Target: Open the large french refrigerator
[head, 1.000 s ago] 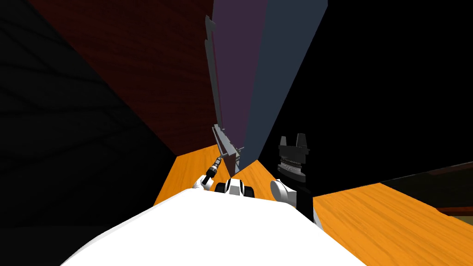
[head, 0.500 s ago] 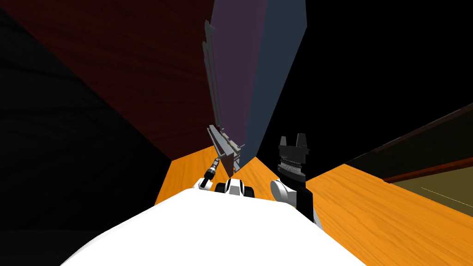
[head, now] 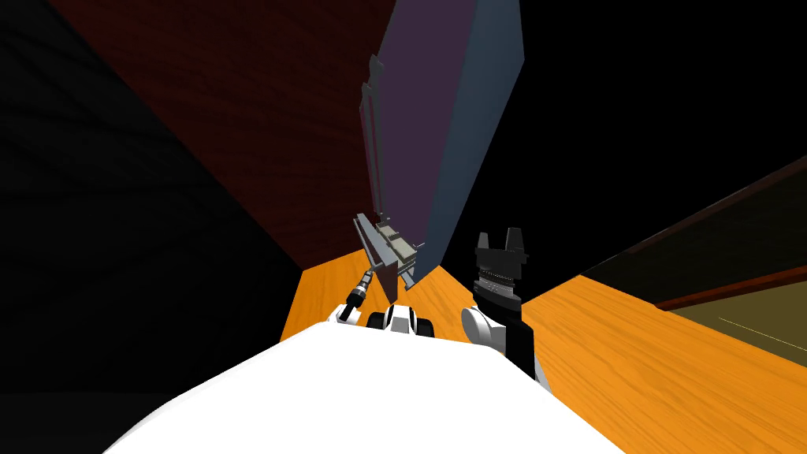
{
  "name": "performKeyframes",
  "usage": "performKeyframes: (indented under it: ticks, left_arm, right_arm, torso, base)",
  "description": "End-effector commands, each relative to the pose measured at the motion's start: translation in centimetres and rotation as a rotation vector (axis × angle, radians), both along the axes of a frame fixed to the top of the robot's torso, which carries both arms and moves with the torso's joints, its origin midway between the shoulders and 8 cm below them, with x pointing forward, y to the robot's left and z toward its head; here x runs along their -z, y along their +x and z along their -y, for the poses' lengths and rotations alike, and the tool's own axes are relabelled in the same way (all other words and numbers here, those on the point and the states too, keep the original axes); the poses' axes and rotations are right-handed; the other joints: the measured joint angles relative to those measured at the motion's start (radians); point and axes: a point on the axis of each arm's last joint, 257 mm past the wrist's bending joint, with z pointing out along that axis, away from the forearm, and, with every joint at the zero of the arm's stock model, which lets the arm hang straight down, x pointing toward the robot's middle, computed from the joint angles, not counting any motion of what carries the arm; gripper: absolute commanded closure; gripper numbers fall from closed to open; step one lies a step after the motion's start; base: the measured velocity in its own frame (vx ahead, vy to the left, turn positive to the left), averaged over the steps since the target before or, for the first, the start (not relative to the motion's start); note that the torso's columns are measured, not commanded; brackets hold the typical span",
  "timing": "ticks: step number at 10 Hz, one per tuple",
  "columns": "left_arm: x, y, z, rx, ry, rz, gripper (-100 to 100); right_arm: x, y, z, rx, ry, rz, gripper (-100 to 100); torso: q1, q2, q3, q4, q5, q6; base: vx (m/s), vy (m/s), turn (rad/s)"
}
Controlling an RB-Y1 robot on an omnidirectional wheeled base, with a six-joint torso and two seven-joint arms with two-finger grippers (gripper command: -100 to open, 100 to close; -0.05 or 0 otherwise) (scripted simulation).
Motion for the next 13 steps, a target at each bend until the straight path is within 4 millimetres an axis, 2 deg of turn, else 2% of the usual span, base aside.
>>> performKeyframes:
  ticks: [1, 2, 3, 5, 6, 10, 12, 13]
  left_arm:
    - [0.3, -0.2, -0.5, -0.002, 0.001, -0.008, 100]
    - [0.4, -0.3, -0.7, -0.002, 0.001, -0.014, 100]
    - [-1.2, 2.0, -0.3, 0.006, 0.002, 0.004, -100]
    - [-2.2, 3.9, -0.5, 0.004, 0.004, 0.002, -100]
    - [-2.2, 3.9, -0.5, 0.004, 0.004, 0.002, -100]
    - [-4.5, 7.5, -0.7, 0.0, 0.008, 0.003, -100]
    - [-4.5, 7.5, -0.7, 0.0, 0.008, 0.003, -100]
    - [-5.2, 8.4, -0.7, -0.002, 0.009, 0.003, -100]
  right_arm:
    - [0.0, 0.0, 0.0, 0.0, 0.0, 0.0, 0]
    - [0.0, 0.0, 0.0, 0.0, 0.0, 0.0, 0]
    - [0.0, 0.0, 0.0, 0.0, 0.0, 0.0, 0]
    - [0.0, 0.0, 0.0, 0.0, 0.0, 0.0, 0]
    - [0.0, 0.0, 0.0, 0.0, 0.0, 0.0, 0]
    - [0.0, 0.0, 0.0, 0.0, 0.0, 0.0, 0]
    - [0.0, 0.0, 0.0, 0.0, 0.0, 0.0, 0]
    - [0.0, 0.0, 0.0, 0.0, 0.0, 0.0, 0]
  torso:
    - [-0.006, -0.004, -0.003, 0.001, -0.001, 0.003]
    - [-0.003, 0.0, -0.001, 0.001, -0.002, 0.001]
    - [0.003, 0.003, 0.001, 0.002, -0.001, -0.001]
    - [-0.009, 0.007, 0.003, 0.006, -0.004, 0.001]
    - [-0.01, 0.008, 0.003, 0.008, -0.005, 0.002]
    - [-0.008, 0.018, 0.008, 0.014, -0.007, 0.001]
    - [-0.012, 0.023, 0.011, 0.017, -0.009, 0.001]
    - [-0.012, 0.02, 0.01, 0.017, -0.009, 0.002]
  base:
    - [-0.078, 0.08, 0.013]
    - [-0.112, 0.15, -0.005]
    - [-0.131, 0.068, -0.019]
    - [-0.099, -0.021, -0.005]
    - [-0.055, -0.022, -0.001]
    - [-0.074, -0.008, -0.016]
    - [-0.04, 0.005, 0.01]
    - [-0.037, -0.003, -0.011]
